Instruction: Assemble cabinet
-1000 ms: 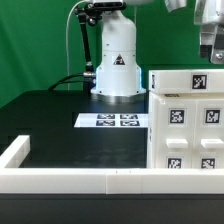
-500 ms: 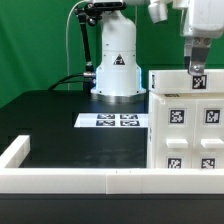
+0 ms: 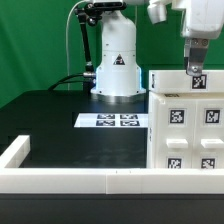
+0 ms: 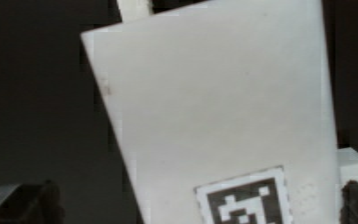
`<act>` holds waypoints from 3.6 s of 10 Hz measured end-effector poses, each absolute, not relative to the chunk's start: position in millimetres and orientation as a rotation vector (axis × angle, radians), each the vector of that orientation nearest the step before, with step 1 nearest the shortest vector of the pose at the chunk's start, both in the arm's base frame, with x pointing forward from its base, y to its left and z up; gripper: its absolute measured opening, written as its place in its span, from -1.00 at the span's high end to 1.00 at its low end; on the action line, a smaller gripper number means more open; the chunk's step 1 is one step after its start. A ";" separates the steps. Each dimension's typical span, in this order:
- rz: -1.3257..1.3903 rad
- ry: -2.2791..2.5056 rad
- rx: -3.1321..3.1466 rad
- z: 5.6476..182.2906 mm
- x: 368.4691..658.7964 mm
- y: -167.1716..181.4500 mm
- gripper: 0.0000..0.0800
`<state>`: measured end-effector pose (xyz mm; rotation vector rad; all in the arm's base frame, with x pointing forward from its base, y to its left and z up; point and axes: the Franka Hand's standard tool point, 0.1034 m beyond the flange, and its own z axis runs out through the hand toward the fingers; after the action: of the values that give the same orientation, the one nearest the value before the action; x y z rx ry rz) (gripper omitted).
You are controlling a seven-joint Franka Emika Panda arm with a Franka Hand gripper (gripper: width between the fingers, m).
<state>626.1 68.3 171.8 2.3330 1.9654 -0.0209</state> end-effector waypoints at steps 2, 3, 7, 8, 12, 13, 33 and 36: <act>-0.032 1.975 2.312 176.8 625.5 67.4 -0.99; -0.036 1.977 2.313 176.8 624.2 67.7 -0.99; -0.051 1.980 2.318 167.8 621.3 66.3 -0.99; -0.063 1.983 2.321 163.7 617.3 65.8 -0.99; -0.069 1.943 2.357 160.1 616.7 64.9 -0.76; -0.069 1.943 2.357 160.1 616.7 64.5 -0.39; 0.089 -0.780 3.027 157.3 610.9 79.9 -0.40; 0.091 -1.112 2.949 157.3 610.8 83.3 -0.40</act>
Offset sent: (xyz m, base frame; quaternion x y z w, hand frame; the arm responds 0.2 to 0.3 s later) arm 0.0000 0.0000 0.0000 0.0000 0.0000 0.0000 1.0000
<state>610.8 83.3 157.3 2.9492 -1.1124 0.0905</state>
